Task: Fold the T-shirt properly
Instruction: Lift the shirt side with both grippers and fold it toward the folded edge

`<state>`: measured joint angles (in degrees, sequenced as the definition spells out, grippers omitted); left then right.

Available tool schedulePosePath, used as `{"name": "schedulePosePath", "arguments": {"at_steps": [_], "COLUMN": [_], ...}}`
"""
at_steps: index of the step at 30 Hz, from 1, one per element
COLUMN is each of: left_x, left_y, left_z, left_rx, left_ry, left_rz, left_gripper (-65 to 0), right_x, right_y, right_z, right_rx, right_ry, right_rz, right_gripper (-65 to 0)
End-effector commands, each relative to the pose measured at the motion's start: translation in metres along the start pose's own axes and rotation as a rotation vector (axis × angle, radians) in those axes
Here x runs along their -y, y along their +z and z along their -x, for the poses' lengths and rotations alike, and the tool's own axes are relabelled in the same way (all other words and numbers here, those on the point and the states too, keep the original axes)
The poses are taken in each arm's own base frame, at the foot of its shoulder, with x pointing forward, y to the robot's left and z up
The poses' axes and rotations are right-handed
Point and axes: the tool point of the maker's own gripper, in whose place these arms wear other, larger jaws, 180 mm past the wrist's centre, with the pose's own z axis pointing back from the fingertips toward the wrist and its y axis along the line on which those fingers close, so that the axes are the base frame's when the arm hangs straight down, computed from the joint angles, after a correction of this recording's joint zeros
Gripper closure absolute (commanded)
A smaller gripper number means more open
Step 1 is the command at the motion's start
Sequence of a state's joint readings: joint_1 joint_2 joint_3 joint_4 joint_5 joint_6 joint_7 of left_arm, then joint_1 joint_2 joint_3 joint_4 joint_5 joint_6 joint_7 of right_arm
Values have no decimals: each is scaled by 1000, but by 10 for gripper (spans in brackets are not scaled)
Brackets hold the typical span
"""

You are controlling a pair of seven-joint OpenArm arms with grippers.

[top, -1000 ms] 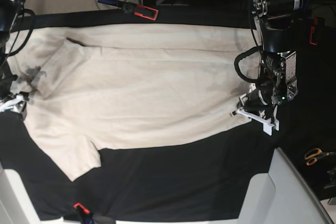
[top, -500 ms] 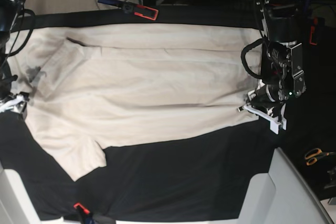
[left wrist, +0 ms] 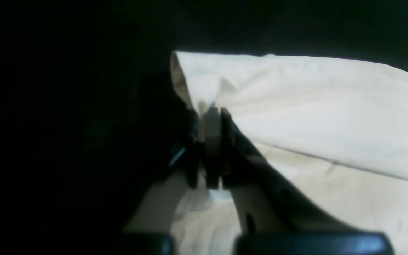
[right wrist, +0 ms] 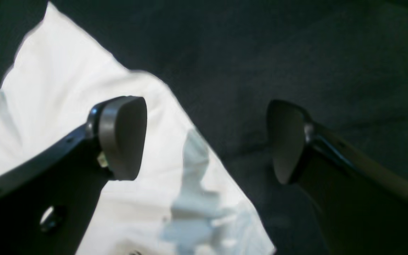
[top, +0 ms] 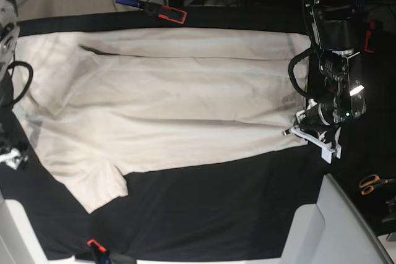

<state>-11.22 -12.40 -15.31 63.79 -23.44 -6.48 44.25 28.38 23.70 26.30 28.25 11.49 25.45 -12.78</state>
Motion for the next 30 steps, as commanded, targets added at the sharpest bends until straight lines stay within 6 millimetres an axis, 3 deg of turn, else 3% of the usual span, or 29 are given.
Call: {"name": "schedulePosePath", "arguments": {"at_steps": [1,15,25,30], "left_x": [-1,-1,0,-1], "left_y": [5,5,5,5], "left_z": [-22,-22,-23,-22], "left_rx": [56,58,59,56], "left_ry": [-11,-11,-11,-11], "left_rz": [2,2,3,2], "left_gripper": [0,0,0,0], "right_x": [2,10,-11,-25], "right_y": [2,-5,-11,-14], "right_z": [-36,29,55,67], "right_rx": [72,-86,-131,-193], "right_ry": [-10,-97,-101,39], "right_rz": [-5,8,-27,-49], "right_gripper": [-501,-500,-498,-495]}}
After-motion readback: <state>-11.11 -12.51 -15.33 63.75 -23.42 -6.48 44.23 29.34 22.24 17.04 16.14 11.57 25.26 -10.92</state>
